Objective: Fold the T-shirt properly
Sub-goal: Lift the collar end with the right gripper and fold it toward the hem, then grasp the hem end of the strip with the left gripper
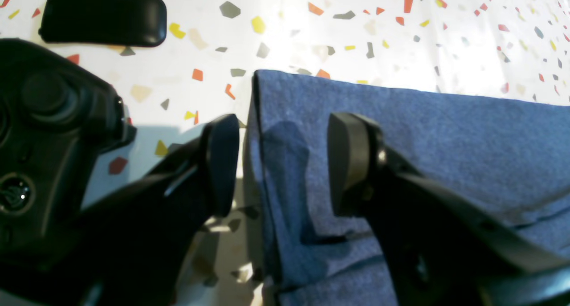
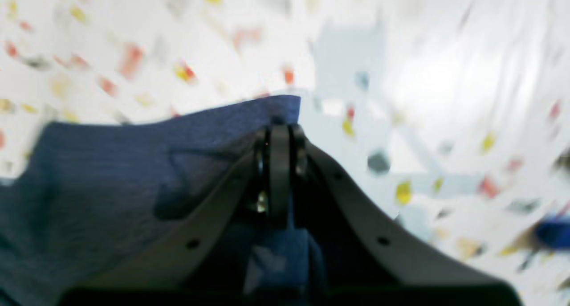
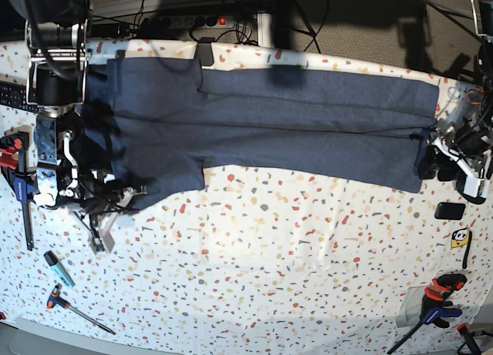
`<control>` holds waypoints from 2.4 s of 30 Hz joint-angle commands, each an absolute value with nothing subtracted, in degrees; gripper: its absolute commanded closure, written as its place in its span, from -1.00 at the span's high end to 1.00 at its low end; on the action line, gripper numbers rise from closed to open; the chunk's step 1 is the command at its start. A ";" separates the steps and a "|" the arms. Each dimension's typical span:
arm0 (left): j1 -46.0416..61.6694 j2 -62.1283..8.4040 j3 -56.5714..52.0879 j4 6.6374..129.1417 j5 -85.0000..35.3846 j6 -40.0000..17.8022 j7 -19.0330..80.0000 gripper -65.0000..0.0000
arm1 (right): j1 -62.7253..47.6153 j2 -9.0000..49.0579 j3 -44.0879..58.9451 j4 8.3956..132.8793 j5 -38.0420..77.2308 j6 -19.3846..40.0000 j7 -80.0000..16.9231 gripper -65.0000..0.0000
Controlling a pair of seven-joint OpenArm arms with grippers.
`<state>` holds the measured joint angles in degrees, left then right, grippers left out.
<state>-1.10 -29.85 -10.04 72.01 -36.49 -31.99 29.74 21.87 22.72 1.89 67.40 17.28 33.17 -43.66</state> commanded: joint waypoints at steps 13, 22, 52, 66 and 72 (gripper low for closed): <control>-1.87 -31.14 -10.46 73.01 -37.54 -32.40 28.27 -0.05 | 5.02 22.48 2.22 88.86 18.13 38.59 -42.52 -1.00; -1.74 -31.14 -10.46 73.01 -37.54 -32.40 28.69 -0.05 | -6.74 22.35 2.22 99.92 18.22 38.57 -39.79 -1.00; -1.74 -31.14 -10.46 72.99 -37.50 -32.42 28.75 -0.05 | -18.90 22.35 -6.59 106.94 17.52 38.61 -34.89 -1.00; -1.74 -31.18 -10.46 72.95 -37.58 -32.42 29.34 -0.05 | -16.47 22.39 -4.95 107.98 26.00 38.61 -35.48 -0.20; -1.37 -31.46 -10.46 72.69 -40.56 -32.60 34.50 -0.05 | -14.37 22.39 1.98 109.08 26.22 38.61 -35.55 -0.20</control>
